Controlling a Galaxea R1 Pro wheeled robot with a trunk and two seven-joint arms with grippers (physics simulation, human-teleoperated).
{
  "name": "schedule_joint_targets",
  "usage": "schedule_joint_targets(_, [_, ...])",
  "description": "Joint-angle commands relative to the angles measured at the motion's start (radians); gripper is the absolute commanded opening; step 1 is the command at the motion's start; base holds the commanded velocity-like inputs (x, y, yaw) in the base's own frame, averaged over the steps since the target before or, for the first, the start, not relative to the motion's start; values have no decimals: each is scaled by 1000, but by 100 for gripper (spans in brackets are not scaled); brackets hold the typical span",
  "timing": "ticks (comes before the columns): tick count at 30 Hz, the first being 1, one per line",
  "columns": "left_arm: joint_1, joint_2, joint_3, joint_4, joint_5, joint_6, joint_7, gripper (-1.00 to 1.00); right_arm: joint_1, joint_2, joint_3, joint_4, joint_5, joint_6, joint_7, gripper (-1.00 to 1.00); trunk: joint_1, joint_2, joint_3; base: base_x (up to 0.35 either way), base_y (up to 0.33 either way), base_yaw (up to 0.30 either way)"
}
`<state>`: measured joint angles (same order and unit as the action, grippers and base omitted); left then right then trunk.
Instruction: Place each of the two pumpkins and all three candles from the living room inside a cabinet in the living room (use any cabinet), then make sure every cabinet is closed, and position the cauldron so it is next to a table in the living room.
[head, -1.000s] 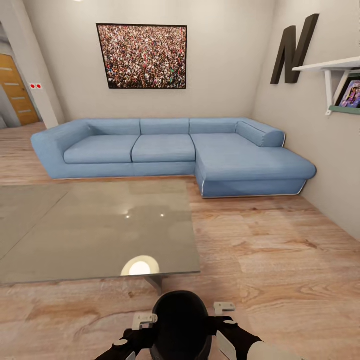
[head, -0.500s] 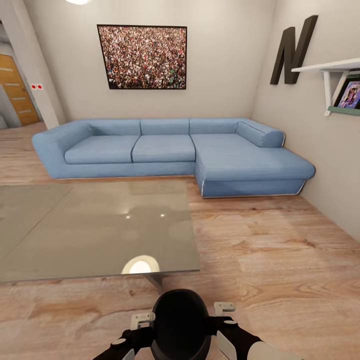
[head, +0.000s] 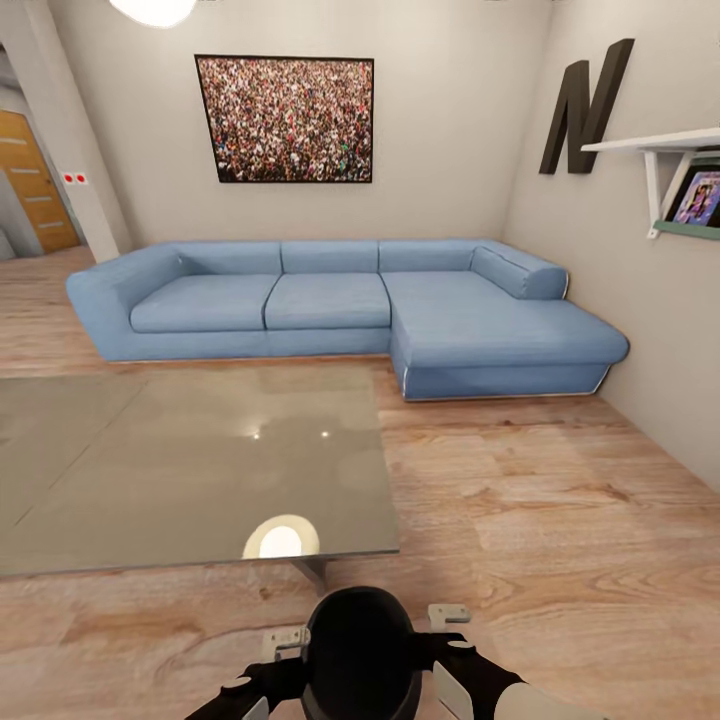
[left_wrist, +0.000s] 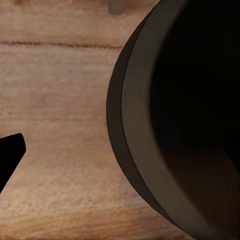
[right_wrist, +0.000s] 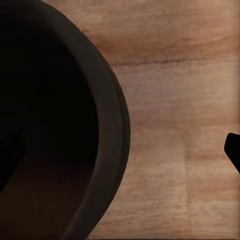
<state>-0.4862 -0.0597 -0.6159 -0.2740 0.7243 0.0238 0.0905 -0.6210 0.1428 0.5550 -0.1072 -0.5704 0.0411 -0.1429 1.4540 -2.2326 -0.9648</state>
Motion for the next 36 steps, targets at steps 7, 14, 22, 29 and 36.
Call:
schedule_joint_targets(7, [0, 2, -8, -2, 6, 5, 9, 100, 0, -1, 8, 0, -8, -13, -6, 100, -27, 49, 21, -39, 0, 0])
schedule_joint_targets(14, [-1, 1, -8, -2, 6, 5, 13, 100, 0, 0, 9, 0, -8, -15, -6, 100, -54, 98, 43, -2, 0, 0])
schedule_joint_targets(22, [-1, 0, -8, -2, 6, 5, 14, 100, 0, 0, 9, -1, -7, -16, -6, 100, -85, 154, 68, 0, 0, 0])
schedule_joint_targets(29, [-2, 0, -8, -2, 6, 5, 14, 100, 0, 0, 8, -3, -8, -15, -5, 100, -112, 203, 90, 0, 0, 0])
schedule_joint_targets(36, [-2, 0, -8, -2, 7, 5, 14, 100, 0, 2, 8, -4, -8, -12, -1, 100, -138, 252, 112, 0, 0, 0])
